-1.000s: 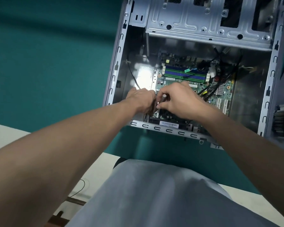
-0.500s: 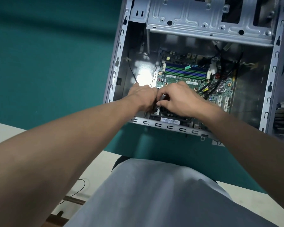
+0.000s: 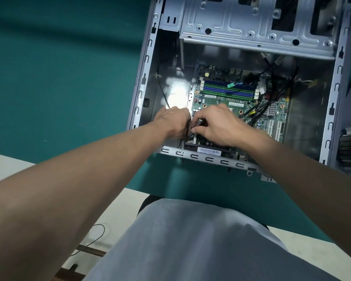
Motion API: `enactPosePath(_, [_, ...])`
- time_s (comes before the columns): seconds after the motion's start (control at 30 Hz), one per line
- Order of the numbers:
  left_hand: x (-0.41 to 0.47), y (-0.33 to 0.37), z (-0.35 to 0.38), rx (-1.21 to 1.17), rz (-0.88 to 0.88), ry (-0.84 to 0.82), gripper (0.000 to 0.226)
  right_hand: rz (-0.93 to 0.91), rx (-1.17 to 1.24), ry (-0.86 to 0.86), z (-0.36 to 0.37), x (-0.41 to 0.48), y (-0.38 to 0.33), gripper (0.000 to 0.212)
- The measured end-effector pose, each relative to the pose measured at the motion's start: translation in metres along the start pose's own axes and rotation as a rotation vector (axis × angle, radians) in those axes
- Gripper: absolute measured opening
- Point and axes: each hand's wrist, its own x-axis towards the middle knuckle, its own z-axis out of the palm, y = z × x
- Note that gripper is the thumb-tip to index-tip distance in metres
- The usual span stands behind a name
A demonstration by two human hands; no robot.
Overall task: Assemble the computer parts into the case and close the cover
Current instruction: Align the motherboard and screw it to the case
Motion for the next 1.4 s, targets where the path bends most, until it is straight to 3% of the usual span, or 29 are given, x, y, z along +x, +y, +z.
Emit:
enactPosePath(0.3, [-0.003, 0.003, -0.003, -0.014, -0.035, -0.010, 0.026, -0.004, -0.001, 0.001, 0.003, 0.003, 0.002, 0.006])
enactPosePath(0.57, [-0.007, 0.006, -0.008, -0.009, -0.031, -0.020, 0.019, -0.052, -0.077, 0.016, 0.003, 0.007, 0.001, 0.006])
enactPosePath(1.0, [-0.008, 0.005, -0.007, -0.061, -0.041, -0.028, 0.030, -0.163, -0.211, -0.007, 0.000, 0.005, -0.008, 0.011])
enactPosePath(1.4, [-0.010, 0.005, -0.010, -0.090, -0.046, -0.031, 0.018, -0.241, -0.285, -0.026, 0.003, 0.005, -0.009, 0.012])
